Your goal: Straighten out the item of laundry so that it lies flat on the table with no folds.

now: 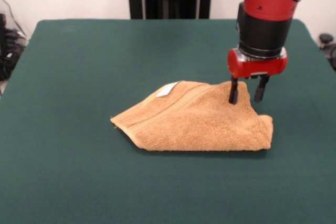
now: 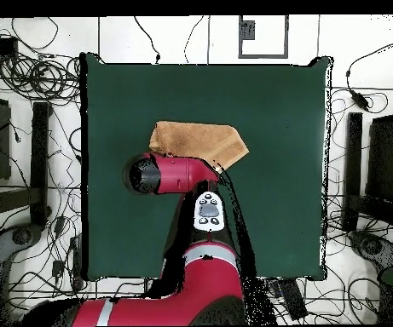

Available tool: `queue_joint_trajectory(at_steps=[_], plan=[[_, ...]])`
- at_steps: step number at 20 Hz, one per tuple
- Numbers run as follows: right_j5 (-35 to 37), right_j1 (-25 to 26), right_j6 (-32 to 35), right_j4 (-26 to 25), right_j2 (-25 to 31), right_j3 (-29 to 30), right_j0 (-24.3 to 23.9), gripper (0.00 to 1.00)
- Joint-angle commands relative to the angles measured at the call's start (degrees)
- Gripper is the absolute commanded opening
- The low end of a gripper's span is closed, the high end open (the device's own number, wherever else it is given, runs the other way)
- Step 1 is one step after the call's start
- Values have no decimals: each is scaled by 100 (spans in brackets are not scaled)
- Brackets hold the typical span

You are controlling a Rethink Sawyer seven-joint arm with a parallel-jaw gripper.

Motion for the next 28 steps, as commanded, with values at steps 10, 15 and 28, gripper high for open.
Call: queue_joint_trajectory(at_steps=[10,15,28], plan=[[-321,264,1156,8,62,418,73,0],[-386,279,1182,31,-6,419,116,0],[-239,2,1210,128,-18,565,71,0]])
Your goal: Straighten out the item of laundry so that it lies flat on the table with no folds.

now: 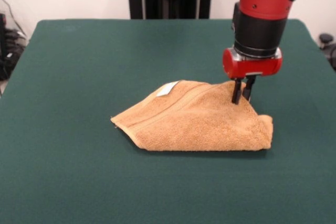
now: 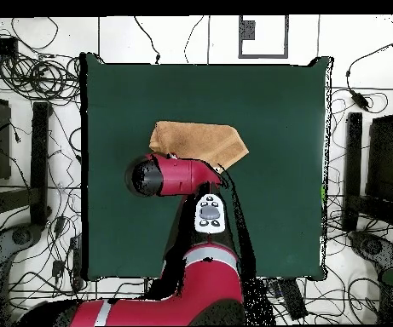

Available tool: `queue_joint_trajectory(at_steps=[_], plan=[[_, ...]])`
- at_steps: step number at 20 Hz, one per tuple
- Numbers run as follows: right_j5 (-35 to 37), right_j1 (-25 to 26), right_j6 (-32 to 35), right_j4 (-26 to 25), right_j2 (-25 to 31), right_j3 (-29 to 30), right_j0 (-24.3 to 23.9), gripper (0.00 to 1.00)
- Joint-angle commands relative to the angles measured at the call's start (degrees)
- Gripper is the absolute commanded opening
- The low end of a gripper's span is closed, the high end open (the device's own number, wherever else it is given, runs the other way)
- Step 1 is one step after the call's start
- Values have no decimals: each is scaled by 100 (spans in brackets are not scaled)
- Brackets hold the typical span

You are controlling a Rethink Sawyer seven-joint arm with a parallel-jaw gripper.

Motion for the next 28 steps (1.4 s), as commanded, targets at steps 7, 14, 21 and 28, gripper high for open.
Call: queue_joint_trajectory(at_steps=[7,14,21,28], plan=[[1047,-567,1132,313,4,527,-2,0],[2063,-749,916,364,113,142,-188,0],[2816,-870,908,372,185,-98,-320,0],[4024,-751,996,423,257,-662,-432,0]])
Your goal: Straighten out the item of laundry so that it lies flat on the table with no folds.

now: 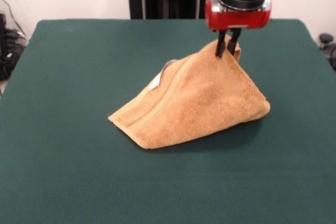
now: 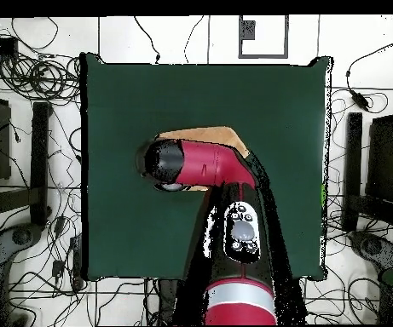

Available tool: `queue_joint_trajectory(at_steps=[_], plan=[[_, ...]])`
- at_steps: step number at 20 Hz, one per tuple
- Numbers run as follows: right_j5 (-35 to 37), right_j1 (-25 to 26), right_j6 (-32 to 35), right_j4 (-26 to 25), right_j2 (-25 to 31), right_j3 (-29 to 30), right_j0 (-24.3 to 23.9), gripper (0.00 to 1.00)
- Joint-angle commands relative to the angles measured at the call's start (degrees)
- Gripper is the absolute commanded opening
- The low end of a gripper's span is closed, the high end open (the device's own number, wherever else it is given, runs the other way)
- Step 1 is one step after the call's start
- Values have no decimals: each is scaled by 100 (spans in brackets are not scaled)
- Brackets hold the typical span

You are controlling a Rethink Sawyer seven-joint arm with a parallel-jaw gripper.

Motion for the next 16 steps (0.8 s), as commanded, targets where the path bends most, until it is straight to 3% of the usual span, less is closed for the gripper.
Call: queue_joint_trajectory(at_steps=[1,16], plan=[[1683,245,993,283,301,-618,-52,0],[3427,1,1098,349,341,-1121,-172,0]])
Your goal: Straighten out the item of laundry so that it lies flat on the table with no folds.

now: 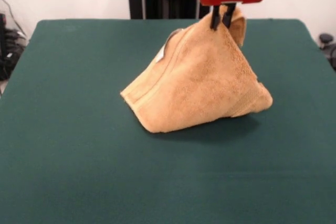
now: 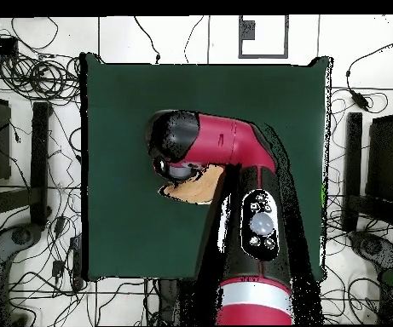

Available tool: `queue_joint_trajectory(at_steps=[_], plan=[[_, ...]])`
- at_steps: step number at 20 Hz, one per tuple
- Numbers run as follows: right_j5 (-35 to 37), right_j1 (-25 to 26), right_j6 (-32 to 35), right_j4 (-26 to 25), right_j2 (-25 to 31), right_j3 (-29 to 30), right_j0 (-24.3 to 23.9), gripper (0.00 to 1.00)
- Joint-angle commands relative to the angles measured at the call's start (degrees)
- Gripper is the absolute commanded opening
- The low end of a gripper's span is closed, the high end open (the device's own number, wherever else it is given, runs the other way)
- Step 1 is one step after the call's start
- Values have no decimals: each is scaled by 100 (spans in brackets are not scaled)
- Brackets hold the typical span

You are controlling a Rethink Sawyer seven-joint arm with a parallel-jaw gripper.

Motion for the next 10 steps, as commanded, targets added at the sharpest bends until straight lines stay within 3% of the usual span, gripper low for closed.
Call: queue_joint_trajectory(at_steps=[1,10], plan=[[1473,21,1131,322,354,-367,-13,0],[2458,-12,1279,445,355,-832,-77,0]])
